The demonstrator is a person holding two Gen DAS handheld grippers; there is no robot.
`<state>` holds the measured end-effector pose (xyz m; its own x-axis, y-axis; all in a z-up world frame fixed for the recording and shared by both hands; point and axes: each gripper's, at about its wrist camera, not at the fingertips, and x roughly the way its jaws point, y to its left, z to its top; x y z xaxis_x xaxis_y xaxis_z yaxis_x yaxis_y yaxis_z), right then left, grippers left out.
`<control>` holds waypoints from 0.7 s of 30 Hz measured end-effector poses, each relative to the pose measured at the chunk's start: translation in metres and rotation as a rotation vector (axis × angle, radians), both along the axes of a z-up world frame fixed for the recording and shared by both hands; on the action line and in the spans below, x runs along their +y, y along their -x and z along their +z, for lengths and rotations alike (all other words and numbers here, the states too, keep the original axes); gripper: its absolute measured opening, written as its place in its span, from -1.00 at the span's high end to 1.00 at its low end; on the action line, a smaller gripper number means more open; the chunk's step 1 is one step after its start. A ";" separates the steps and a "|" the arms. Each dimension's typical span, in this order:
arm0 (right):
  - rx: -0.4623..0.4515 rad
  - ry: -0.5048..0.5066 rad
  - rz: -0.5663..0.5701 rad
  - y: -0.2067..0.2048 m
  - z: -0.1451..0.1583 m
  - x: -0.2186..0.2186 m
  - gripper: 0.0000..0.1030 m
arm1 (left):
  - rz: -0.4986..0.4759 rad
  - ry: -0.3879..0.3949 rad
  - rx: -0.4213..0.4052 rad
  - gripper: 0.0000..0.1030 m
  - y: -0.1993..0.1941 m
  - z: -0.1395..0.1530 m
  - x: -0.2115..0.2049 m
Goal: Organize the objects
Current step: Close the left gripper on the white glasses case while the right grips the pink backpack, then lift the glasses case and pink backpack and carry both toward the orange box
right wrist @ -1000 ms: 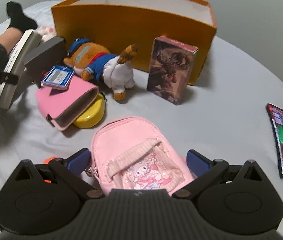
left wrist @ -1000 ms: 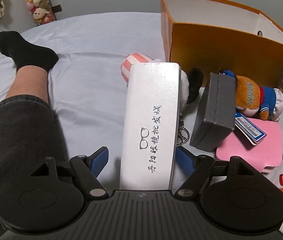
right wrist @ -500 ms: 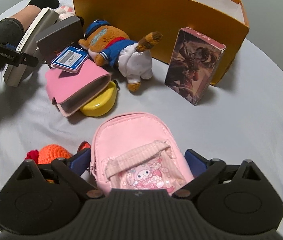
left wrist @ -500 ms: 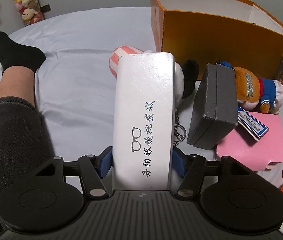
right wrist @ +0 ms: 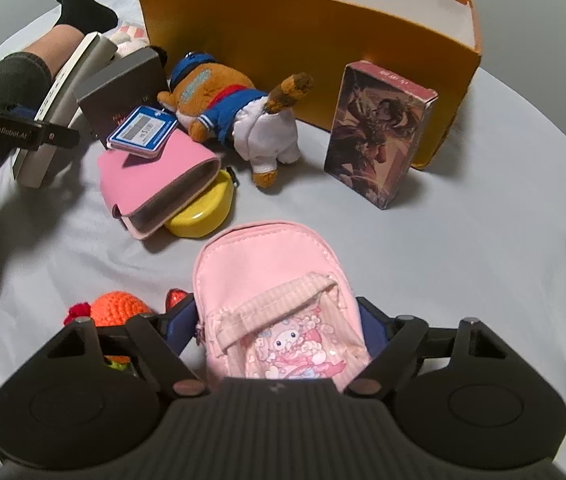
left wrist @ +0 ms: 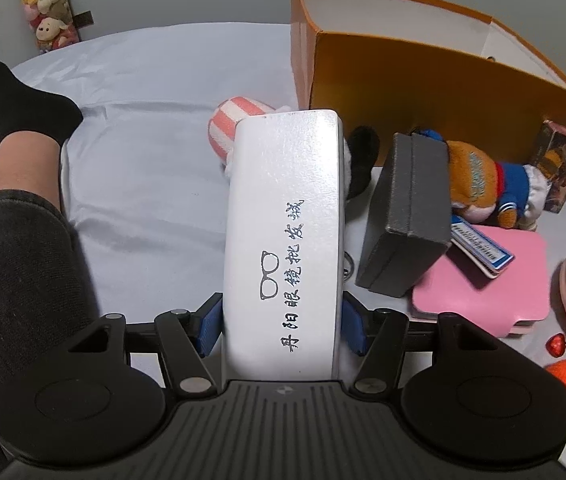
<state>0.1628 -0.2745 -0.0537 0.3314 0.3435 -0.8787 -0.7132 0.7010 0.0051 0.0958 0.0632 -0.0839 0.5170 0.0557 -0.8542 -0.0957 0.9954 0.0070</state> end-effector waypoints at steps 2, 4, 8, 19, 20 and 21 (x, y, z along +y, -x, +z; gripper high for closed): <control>-0.010 -0.008 -0.006 0.001 0.005 -0.001 -0.57 | -0.002 0.004 -0.007 -0.34 0.003 0.003 -0.002; -0.017 -0.020 -0.010 0.002 0.011 -0.002 -0.56 | -0.003 0.013 -0.013 -0.33 0.003 0.006 -0.002; -0.031 -0.037 -0.023 0.003 0.020 -0.004 -0.56 | -0.001 0.039 -0.036 -0.33 0.009 0.013 -0.001; -0.058 -0.072 -0.053 0.006 0.034 -0.012 -0.56 | 0.016 0.057 -0.100 -0.32 0.022 0.038 0.001; -0.060 -0.074 -0.054 0.007 0.036 -0.012 -0.56 | 0.017 0.061 -0.105 -0.32 0.023 0.040 0.002; -0.063 -0.076 -0.054 0.007 0.037 -0.012 -0.56 | 0.017 0.064 -0.109 -0.32 0.025 0.041 0.002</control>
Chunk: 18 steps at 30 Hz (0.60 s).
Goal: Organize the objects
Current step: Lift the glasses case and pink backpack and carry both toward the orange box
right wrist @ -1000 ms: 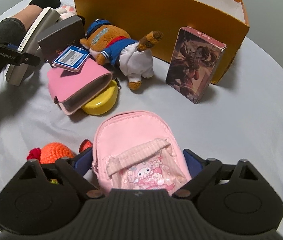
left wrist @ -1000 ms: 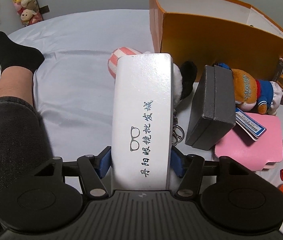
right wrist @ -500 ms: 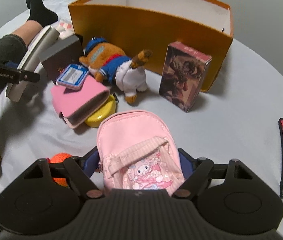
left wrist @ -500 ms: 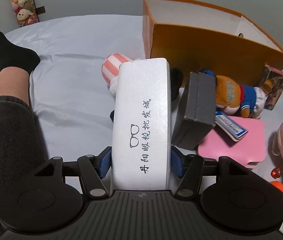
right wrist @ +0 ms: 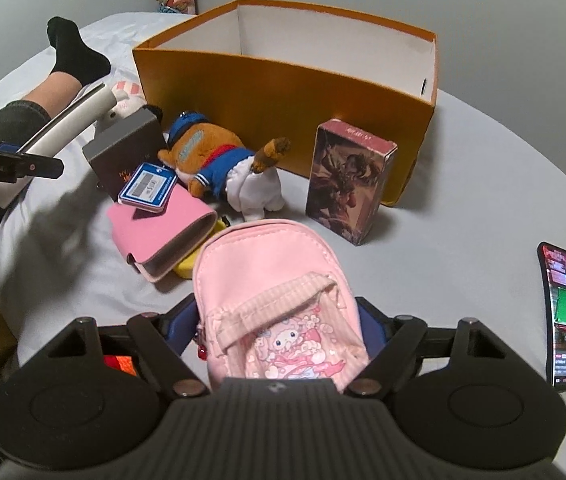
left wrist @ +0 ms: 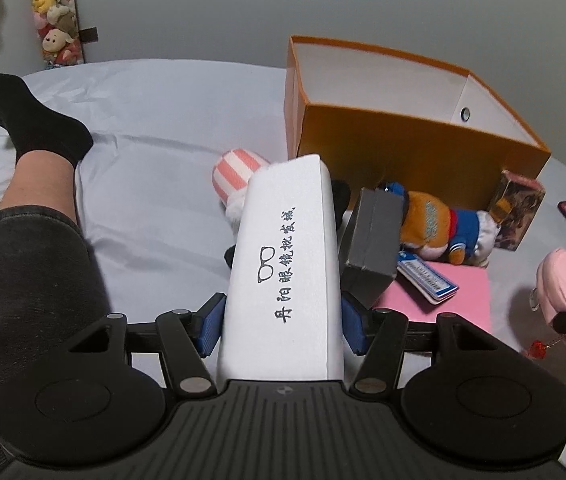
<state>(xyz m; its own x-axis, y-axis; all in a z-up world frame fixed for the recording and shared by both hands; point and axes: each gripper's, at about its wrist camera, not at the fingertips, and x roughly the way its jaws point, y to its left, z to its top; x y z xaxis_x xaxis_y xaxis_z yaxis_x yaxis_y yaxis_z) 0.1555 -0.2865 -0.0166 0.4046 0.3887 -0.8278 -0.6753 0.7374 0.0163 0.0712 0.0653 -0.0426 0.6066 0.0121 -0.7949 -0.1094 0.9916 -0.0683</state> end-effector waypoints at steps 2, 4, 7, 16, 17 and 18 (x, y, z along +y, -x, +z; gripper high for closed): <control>-0.006 -0.003 0.000 0.002 0.003 0.000 -0.56 | 0.002 0.010 -0.006 -0.32 0.001 0.003 0.000; -0.011 -0.008 -0.001 0.003 0.005 0.000 -0.56 | 0.005 0.021 -0.013 -0.31 0.002 0.005 0.000; -0.014 -0.012 -0.003 0.005 0.007 -0.001 -0.56 | 0.007 0.036 -0.030 -0.31 0.005 0.010 0.000; -0.020 -0.019 -0.001 0.008 0.011 0.000 -0.56 | 0.000 0.032 -0.060 -0.29 0.004 0.021 -0.003; -0.021 -0.020 -0.001 0.009 0.011 0.000 -0.56 | 0.005 0.039 -0.058 -0.29 0.004 0.020 -0.001; -0.021 -0.021 0.000 0.009 0.011 0.000 -0.56 | 0.005 0.045 -0.055 -0.28 0.005 0.019 -0.001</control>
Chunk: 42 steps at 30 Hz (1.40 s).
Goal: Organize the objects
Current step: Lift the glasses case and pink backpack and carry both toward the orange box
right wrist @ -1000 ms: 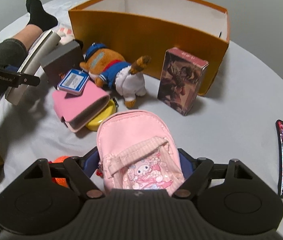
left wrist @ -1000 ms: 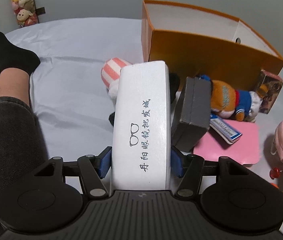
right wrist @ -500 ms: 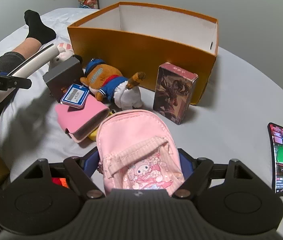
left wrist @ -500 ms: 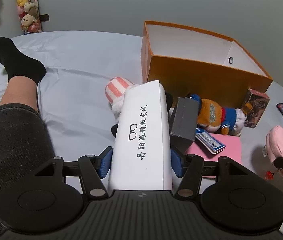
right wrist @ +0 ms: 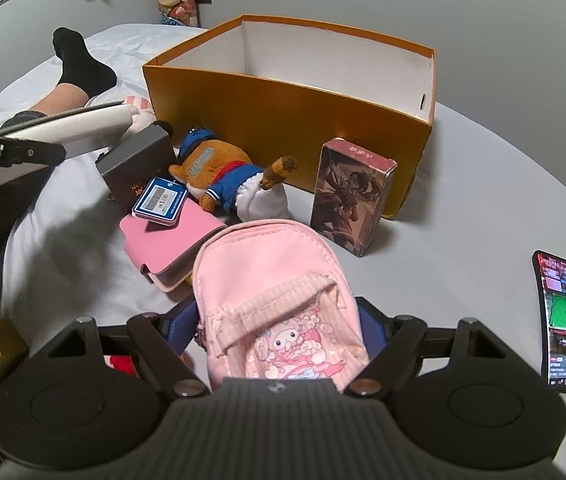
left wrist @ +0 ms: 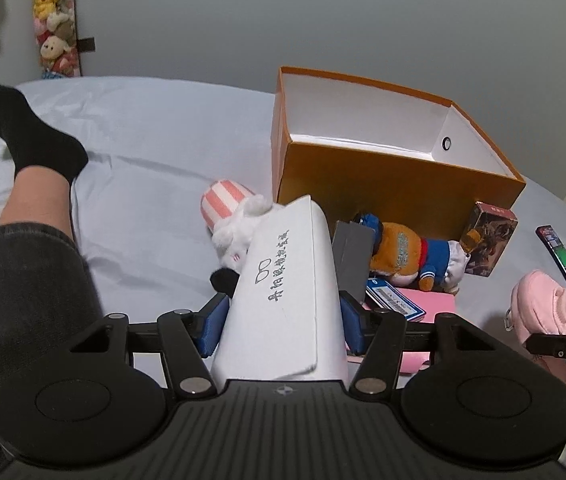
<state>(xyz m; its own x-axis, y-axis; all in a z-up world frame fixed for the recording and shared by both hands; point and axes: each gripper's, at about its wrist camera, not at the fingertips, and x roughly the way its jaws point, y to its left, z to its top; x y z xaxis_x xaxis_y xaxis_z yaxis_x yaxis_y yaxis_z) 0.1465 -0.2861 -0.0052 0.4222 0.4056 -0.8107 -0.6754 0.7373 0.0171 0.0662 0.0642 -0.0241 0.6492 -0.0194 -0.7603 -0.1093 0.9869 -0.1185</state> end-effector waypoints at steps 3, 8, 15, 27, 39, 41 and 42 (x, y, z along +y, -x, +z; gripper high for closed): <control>0.002 0.000 0.000 0.000 -0.001 0.000 -0.56 | -0.007 0.012 0.012 -0.29 0.001 -0.004 0.000; 0.003 0.003 0.002 0.001 -0.002 0.002 -0.57 | 0.002 0.146 0.108 -0.26 -0.013 -0.039 0.007; 0.008 0.018 0.011 0.003 -0.003 0.001 -0.57 | 0.032 0.147 0.087 -0.18 -0.015 -0.050 0.010; 0.001 0.000 0.011 0.001 0.000 0.005 -0.57 | -0.001 0.365 -0.037 -0.11 -0.009 -0.008 0.022; -0.007 -0.009 0.000 0.002 0.003 0.000 -0.57 | -0.010 0.464 -0.044 0.22 -0.017 -0.007 0.017; -0.007 -0.010 -0.001 0.001 0.003 -0.001 -0.57 | -0.014 0.462 -0.048 0.25 -0.017 -0.005 0.015; -0.008 -0.011 -0.002 0.001 0.003 -0.001 -0.57 | -0.018 0.451 -0.051 0.30 -0.018 -0.002 0.013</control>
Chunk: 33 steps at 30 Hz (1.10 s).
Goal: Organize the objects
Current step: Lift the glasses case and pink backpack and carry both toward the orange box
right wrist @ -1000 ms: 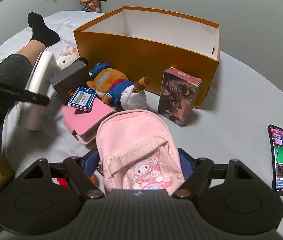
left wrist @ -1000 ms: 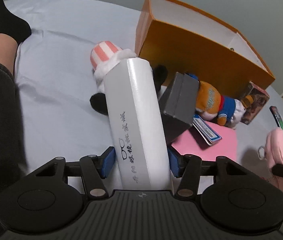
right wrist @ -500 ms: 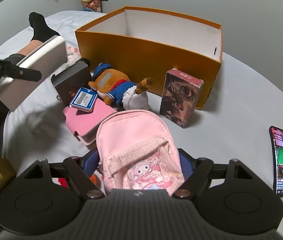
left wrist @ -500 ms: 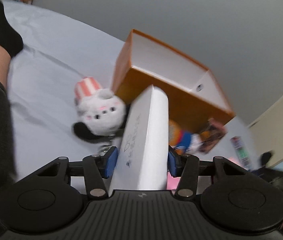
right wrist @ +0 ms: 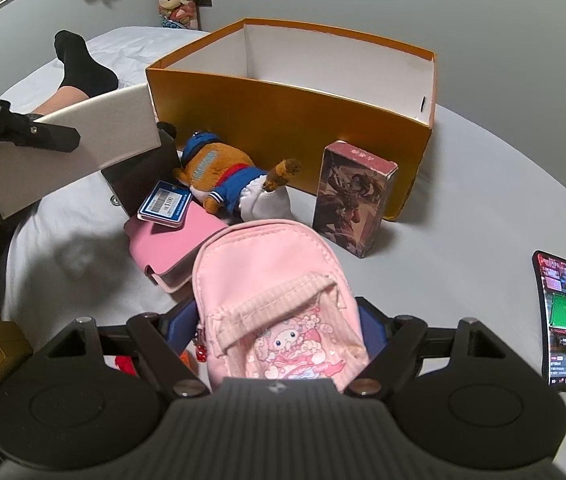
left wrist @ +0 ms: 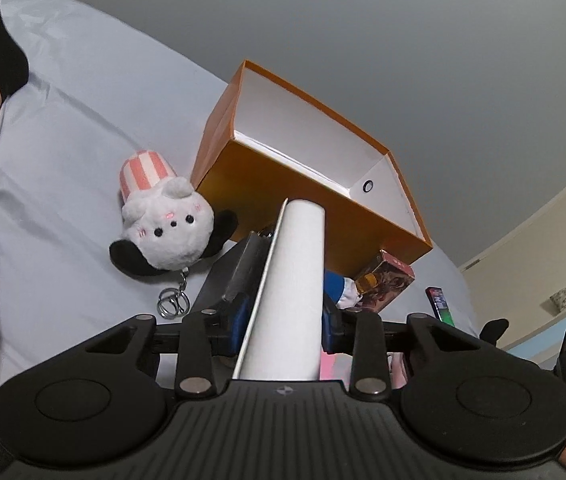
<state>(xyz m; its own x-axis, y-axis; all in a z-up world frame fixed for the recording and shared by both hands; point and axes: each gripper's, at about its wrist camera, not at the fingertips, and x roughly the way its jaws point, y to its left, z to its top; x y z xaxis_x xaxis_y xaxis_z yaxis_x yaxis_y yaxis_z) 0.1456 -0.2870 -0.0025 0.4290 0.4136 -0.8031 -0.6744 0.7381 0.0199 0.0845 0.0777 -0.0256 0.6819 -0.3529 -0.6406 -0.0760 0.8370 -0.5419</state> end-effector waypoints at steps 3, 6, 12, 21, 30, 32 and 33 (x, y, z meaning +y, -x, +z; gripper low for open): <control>-0.005 -0.002 -0.002 -0.002 0.001 0.000 -0.57 | -0.010 -0.020 -0.015 0.34 -0.006 0.010 -0.004; -0.018 -0.009 0.001 -0.005 0.007 0.002 -0.57 | -0.029 -0.051 -0.033 0.34 -0.017 0.022 -0.010; -0.062 -0.058 -0.004 -0.016 0.025 0.007 -0.57 | -0.054 -0.103 -0.085 0.34 -0.044 0.048 -0.024; -0.136 -0.130 -0.028 -0.052 0.056 0.019 -0.57 | -0.088 -0.201 -0.145 0.34 -0.090 0.078 -0.050; -0.132 -0.228 -0.104 -0.105 0.073 0.044 -0.57 | -0.133 -0.340 -0.149 0.34 -0.143 0.086 -0.080; -0.110 -0.247 -0.124 -0.119 0.071 0.051 -0.57 | -0.142 -0.383 -0.142 0.34 -0.160 0.084 -0.090; -0.098 -0.254 -0.134 -0.127 0.070 0.054 -0.57 | -0.145 -0.410 -0.138 0.34 -0.165 0.082 -0.096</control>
